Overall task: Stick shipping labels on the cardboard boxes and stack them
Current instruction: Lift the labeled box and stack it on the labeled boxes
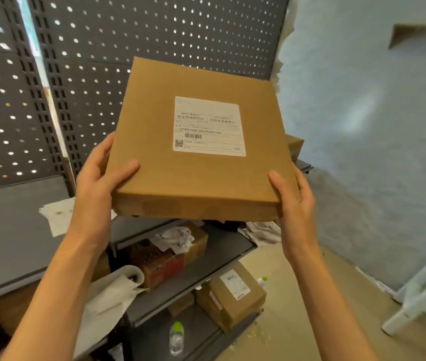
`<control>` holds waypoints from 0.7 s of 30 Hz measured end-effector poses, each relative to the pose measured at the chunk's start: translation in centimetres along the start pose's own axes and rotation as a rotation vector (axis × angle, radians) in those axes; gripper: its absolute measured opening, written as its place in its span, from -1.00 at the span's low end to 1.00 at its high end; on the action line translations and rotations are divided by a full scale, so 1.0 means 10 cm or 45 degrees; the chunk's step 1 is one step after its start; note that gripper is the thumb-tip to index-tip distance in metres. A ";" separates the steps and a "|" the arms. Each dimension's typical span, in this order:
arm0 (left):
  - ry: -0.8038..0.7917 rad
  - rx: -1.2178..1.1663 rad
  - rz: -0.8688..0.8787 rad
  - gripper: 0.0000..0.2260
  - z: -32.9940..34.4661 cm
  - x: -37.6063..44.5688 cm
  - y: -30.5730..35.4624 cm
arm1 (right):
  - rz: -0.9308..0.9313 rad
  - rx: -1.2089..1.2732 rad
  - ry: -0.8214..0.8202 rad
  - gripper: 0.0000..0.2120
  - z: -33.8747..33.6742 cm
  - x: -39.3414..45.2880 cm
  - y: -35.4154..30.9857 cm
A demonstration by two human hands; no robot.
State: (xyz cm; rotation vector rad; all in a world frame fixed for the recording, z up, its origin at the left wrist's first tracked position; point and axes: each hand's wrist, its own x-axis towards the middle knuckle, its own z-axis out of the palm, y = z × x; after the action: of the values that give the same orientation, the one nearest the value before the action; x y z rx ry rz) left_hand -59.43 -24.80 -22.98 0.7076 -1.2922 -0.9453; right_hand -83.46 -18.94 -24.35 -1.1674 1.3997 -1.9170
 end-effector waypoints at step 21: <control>-0.001 -0.009 -0.072 -0.51 1.67 0.82 -0.65 | -0.072 0.004 0.046 -0.41 -1.07 1.61 0.38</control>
State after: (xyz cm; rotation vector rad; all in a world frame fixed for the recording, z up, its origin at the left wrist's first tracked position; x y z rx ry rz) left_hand -76.91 -33.87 -21.97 0.7417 -1.2749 -0.9950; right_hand -101.16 -27.44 -23.39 -1.1887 1.3958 -1.9873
